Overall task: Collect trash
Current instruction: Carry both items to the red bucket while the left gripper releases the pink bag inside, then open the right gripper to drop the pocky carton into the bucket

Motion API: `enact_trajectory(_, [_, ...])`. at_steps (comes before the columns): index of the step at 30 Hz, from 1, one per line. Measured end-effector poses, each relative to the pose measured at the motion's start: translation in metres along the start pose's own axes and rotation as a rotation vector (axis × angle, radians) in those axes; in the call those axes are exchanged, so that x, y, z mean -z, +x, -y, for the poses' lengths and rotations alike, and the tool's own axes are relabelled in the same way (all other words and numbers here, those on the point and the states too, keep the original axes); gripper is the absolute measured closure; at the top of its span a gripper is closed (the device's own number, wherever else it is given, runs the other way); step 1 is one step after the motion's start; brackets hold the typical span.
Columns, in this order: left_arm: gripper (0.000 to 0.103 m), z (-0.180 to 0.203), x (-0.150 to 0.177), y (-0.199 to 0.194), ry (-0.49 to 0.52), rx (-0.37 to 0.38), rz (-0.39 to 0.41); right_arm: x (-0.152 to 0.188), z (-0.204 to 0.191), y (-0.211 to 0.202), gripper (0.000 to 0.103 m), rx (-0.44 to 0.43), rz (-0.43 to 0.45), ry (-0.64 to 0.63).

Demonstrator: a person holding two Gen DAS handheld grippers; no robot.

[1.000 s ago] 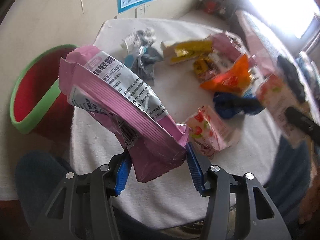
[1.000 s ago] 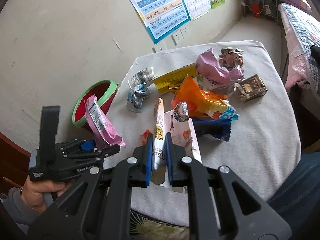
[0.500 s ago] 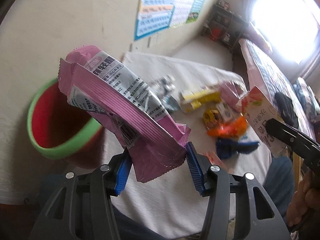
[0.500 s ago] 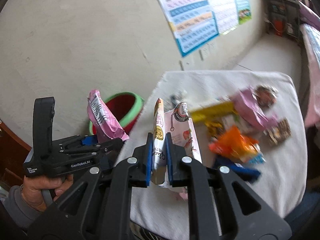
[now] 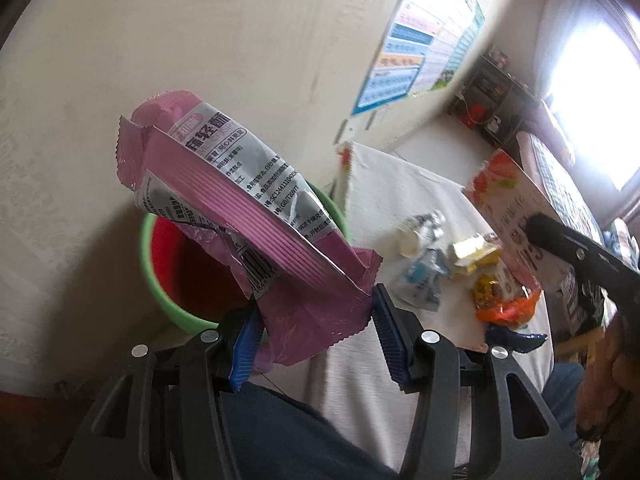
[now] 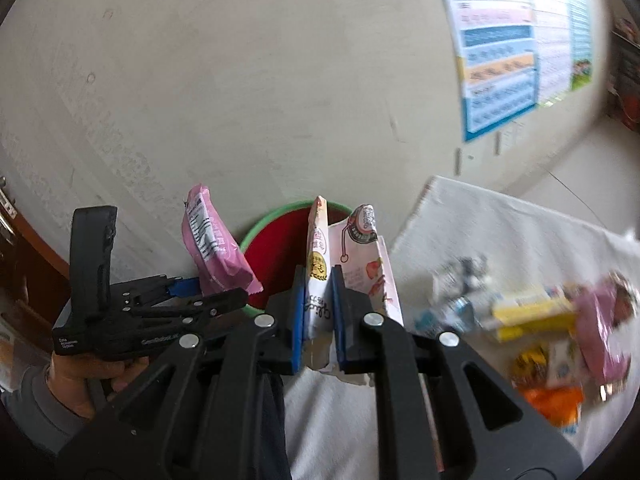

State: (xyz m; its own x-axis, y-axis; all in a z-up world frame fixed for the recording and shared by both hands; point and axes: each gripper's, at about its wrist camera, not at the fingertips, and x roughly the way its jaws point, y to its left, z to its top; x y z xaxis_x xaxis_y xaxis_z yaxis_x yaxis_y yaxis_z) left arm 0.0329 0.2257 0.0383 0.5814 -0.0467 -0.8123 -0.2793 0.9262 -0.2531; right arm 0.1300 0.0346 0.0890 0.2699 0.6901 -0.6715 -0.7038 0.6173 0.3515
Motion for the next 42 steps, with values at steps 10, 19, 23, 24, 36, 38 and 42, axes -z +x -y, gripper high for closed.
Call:
enact_trajectory(10, [0.053, -0.044, -0.019, 0.001, -0.027, -0.005, 0.007, -0.051, -0.024, 0.057, 0.090, -0.093, -0.027, -0.041])
enact_trajectory(19, [0.049, -0.053, -0.032, 0.021, -0.008, 0.005, -0.030, -0.065, -0.027, 0.102, 0.088, -0.124, -0.082, -0.016])
enact_trajectory(23, [0.024, -0.056, -0.030, 0.028, 0.005, -0.003, -0.047, -0.067, -0.023, 0.114, 0.059, -0.131, -0.104, 0.035])
enact_trajectory(24, [0.022, -0.057, -0.029, 0.028, 0.005, -0.004, -0.048, -0.067, -0.022, 0.115, 0.049, -0.131, -0.103, 0.041])
enact_trajectory(36, [0.015, -0.056, -0.010, 0.023, -0.031, 0.000, -0.050, -0.053, -0.018, 0.089, 0.030, -0.094, -0.085, 0.084])
enact_trajectory(38, [0.013, -0.047, -0.009, 0.018, -0.024, 0.004, -0.040, -0.048, -0.015, 0.077, 0.027, -0.079, -0.076, 0.091])
enact_trajectory(42, [0.010, -0.027, -0.005, 0.009, -0.004, 0.018, -0.028, -0.034, -0.006, 0.047, 0.022, -0.037, -0.048, 0.121])
